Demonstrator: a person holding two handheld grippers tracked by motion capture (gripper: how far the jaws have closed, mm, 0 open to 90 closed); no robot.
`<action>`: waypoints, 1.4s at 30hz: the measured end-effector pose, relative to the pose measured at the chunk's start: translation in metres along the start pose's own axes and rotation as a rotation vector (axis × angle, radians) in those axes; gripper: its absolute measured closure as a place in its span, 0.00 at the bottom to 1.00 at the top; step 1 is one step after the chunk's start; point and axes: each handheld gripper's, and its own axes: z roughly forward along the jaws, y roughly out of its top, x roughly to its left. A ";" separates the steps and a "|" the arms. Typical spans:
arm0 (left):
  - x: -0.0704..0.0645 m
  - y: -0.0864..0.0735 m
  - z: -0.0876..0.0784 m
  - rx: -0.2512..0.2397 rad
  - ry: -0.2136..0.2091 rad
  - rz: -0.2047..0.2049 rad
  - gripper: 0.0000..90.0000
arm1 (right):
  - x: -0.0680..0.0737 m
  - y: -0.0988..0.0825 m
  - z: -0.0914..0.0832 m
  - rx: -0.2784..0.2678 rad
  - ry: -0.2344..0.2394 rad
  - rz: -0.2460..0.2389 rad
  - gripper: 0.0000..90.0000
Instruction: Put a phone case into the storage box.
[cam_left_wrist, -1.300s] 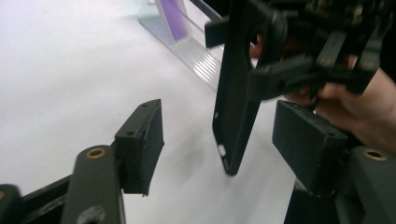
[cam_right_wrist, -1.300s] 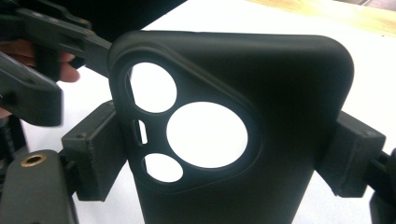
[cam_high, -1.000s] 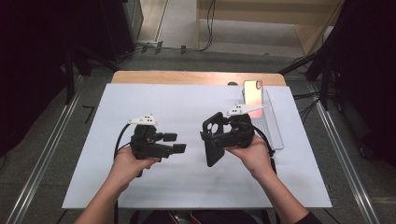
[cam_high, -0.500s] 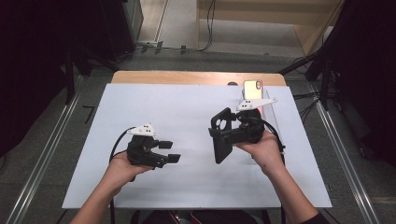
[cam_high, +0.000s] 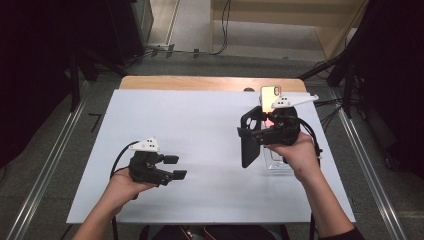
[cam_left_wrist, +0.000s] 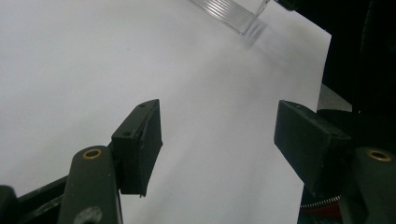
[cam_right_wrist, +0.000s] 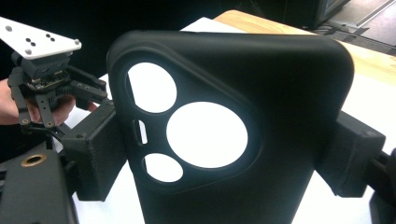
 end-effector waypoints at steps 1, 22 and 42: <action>0.000 -0.001 0.000 -0.002 0.003 0.001 0.36 | -0.001 0.001 -0.002 -0.001 0.000 0.001 0.14; 0.001 -0.011 -0.011 -0.011 0.034 -0.025 0.36 | -0.031 0.010 -0.048 -0.111 -0.218 0.090 0.14; 0.004 -0.010 -0.013 -0.025 0.035 -0.030 0.36 | -0.081 0.011 -0.024 -0.155 -0.474 0.167 0.14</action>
